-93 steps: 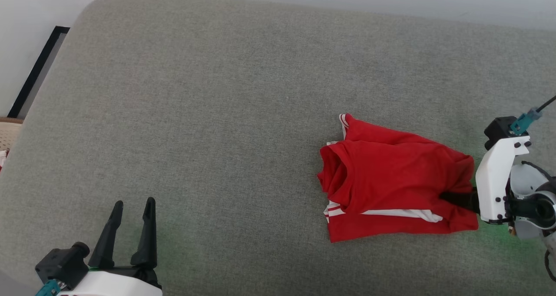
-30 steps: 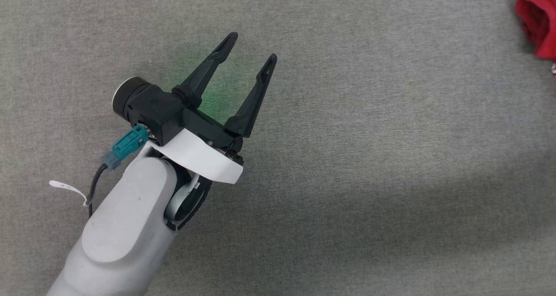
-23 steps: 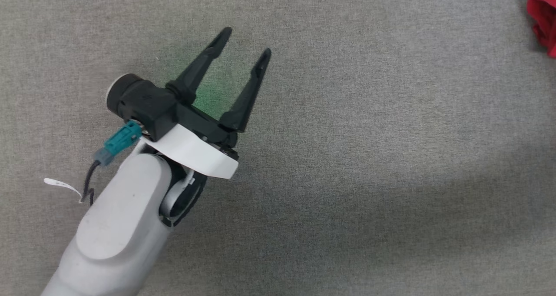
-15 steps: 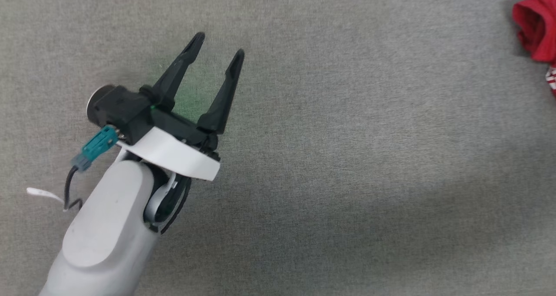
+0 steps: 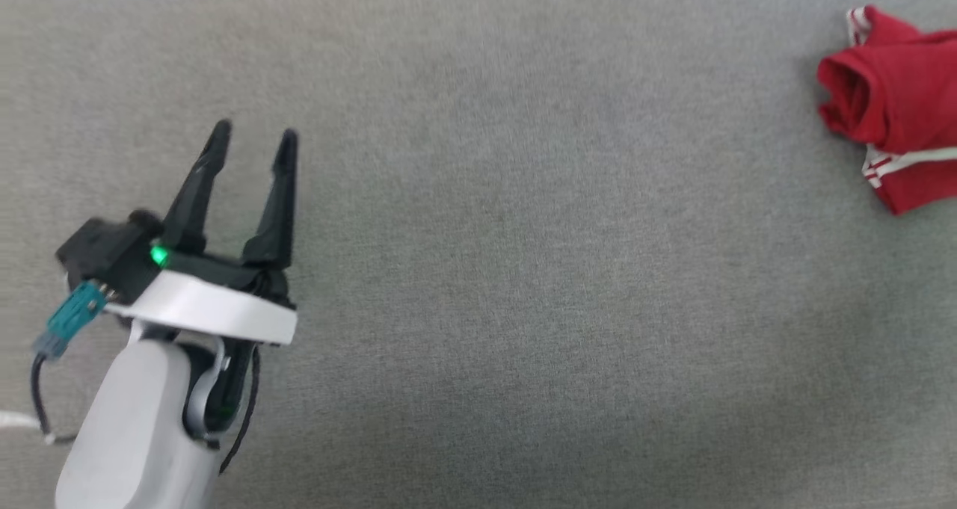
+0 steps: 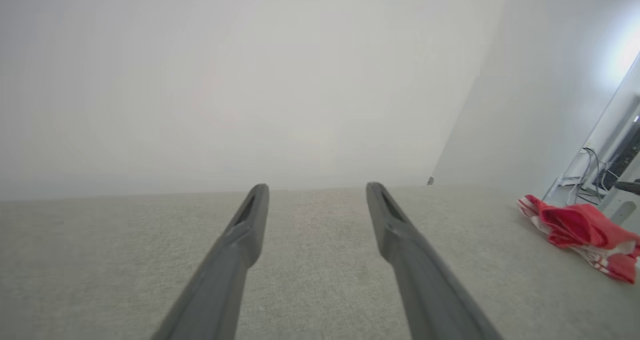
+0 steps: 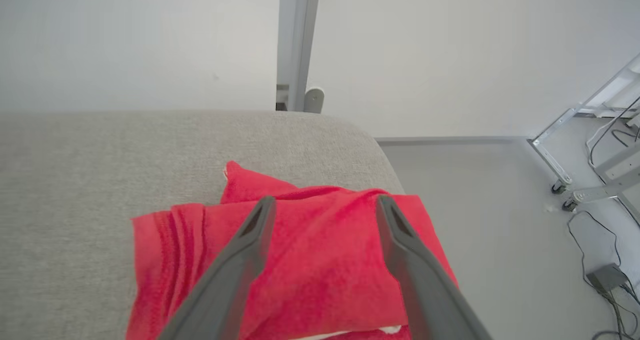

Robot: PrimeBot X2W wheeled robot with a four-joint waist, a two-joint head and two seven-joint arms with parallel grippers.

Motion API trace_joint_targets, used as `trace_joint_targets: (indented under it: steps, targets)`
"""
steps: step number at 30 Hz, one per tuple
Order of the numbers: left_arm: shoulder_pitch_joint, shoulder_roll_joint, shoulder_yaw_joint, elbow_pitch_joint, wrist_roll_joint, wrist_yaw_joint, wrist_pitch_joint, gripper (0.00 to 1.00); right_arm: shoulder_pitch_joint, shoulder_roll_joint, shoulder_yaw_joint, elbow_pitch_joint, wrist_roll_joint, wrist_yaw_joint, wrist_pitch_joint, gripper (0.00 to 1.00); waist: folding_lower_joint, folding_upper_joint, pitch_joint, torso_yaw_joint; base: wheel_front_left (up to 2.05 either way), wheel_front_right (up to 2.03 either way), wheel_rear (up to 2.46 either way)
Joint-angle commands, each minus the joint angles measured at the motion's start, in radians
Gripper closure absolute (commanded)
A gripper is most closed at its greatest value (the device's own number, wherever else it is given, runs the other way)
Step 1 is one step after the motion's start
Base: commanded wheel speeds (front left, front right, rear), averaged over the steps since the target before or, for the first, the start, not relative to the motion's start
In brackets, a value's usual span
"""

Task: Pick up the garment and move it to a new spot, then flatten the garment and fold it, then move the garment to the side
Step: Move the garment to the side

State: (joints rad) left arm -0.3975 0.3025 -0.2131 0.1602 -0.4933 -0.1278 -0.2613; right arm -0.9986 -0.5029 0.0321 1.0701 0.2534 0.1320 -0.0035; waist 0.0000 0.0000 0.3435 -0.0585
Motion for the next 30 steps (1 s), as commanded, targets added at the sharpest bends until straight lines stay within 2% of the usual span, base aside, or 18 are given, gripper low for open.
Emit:
trace_joint_targets:
  steps: [1, 11, 18, 30]
  targets:
    - [0.027, -0.006, 0.017, -0.004, 0.010, -0.003, -0.004, 0.00, 0.028, 0.010, 0.003, -0.011, 0.016, -0.003, -0.022, 0.00, 0.0000, 0.0000, -0.036, 0.010, 0.00, 0.00, 0.00]
    - [0.196, -0.024, 0.144, -0.052, 0.025, -0.003, -0.004, 0.00, 0.229, 0.079, 0.061, -0.160, 0.104, -0.002, -0.189, 0.00, 0.0000, 0.0000, -0.166, 0.049, 0.00, 0.00, 0.00]
    - [0.306, -0.037, 0.202, -0.075, 0.046, -0.003, -0.004, 0.00, 0.367, 0.109, 0.065, -0.260, 0.144, -0.002, -0.231, 0.00, 0.0000, 0.0000, -0.227, 0.073, 0.00, 0.00, 0.00]
    - [0.504, -0.089, 0.303, -0.122, 0.081, -0.003, -0.004, 0.00, 0.653, 0.189, 0.044, -0.483, 0.132, -0.002, -0.258, 0.00, 0.0000, 0.0000, -0.312, 0.100, 0.00, 0.00, 0.00]
